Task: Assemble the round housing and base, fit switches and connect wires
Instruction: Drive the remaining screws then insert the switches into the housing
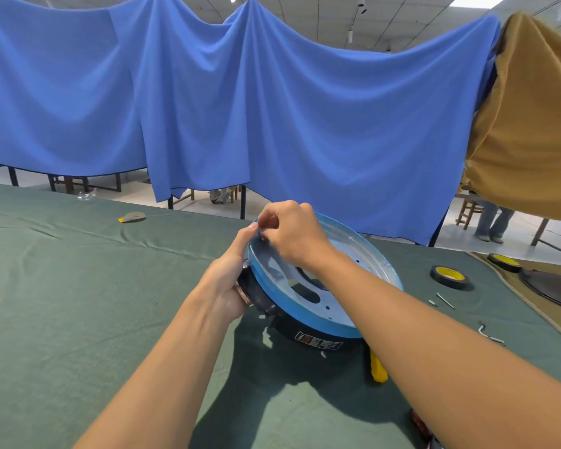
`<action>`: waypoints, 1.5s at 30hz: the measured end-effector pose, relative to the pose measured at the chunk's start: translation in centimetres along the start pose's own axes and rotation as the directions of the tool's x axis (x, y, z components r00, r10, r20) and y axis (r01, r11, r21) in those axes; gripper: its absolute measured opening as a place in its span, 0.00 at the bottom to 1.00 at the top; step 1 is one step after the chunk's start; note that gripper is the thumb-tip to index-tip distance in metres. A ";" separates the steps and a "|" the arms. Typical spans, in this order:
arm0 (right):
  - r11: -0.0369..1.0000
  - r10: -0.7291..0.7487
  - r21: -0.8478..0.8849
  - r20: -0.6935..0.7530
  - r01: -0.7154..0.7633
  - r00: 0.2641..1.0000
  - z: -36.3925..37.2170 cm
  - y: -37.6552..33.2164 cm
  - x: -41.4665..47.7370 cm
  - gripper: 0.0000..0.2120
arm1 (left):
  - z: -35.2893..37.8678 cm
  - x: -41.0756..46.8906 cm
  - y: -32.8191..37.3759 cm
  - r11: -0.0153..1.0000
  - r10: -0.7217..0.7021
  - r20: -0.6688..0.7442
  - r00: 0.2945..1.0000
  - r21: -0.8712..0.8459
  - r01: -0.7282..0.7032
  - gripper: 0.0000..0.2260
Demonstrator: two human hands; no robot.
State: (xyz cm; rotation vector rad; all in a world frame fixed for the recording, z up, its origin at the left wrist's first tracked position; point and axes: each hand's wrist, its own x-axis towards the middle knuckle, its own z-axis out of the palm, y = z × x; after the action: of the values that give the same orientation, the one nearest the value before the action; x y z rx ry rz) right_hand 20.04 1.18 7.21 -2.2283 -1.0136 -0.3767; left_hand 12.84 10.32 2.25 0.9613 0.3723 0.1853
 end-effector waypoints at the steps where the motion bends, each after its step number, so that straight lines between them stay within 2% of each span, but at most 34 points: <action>1: 1.000 0.008 -0.022 0.035 -0.007 0.999 0.2 0.0 0.1 0.09 | -0.2 0.1 -0.1 0.999 -0.038 0.013 0.999 -0.001 0.038 0.22; 6: 0.991 0.057 -0.128 0.142 -0.038 0.988 1.6 0.3 -0.2 0.09 | -1.7 0.4 -0.2 0.975 -0.220 0.019 0.975 -0.021 0.221 0.19; 9: 0.992 0.061 -0.119 0.166 -0.042 0.984 2.1 0.5 -0.7 0.09 | -3.0 0.2 0.6 0.947 -0.320 -0.001 0.947 0.002 0.320 0.28; 12: 0.996 0.045 -0.089 0.199 -0.028 0.979 2.2 0.5 -0.9 0.09 | -3.8 0.4 1.1 0.930 -0.365 0.035 0.930 0.069 0.362 0.37; 14: 0.996 0.028 -0.093 0.231 -0.007 0.973 2.0 0.3 -0.9 0.09 | -3.9 0.7 1.1 0.923 -0.378 0.056 0.924 0.105 0.371 0.40; 19: 0.996 0.014 -0.083 0.287 0.011 0.958 1.3 0.0 -0.7 0.09 | -4.2 1.3 0.9 0.912 -0.375 0.031 0.926 0.193 0.363 0.39; 25: 0.997 0.015 -0.073 0.324 0.009 0.946 1.0 -0.3 -1.2 0.09 | -4.8 0.9 1.1 0.878 -0.409 0.074 0.909 0.303 0.371 0.38; 31: 0.997 0.021 -0.083 0.343 0.008 0.939 0.7 -0.5 -2.3 0.08 | -4.7 0.2 0.6 0.880 -0.411 0.130 0.903 0.316 0.355 0.42; 42: 0.998 0.030 -0.067 0.326 -0.009 0.945 -0.5 -0.4 -4.4 0.06 | -4.9 -1.3 -0.7 0.904 -0.400 0.227 0.888 0.259 0.341 0.39; 45: 0.999 0.014 -0.042 0.357 0.001 0.934 -0.9 -0.5 -4.9 0.04 | -5.5 -2.0 -0.2 0.858 -0.454 0.222 0.863 0.370 0.356 0.38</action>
State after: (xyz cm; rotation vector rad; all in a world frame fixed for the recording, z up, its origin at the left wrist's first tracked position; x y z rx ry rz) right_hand 16.45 -1.87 5.68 -2.3897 -1.1920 0.0174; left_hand 8.88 13.74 -0.28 1.1836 0.3197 -0.4261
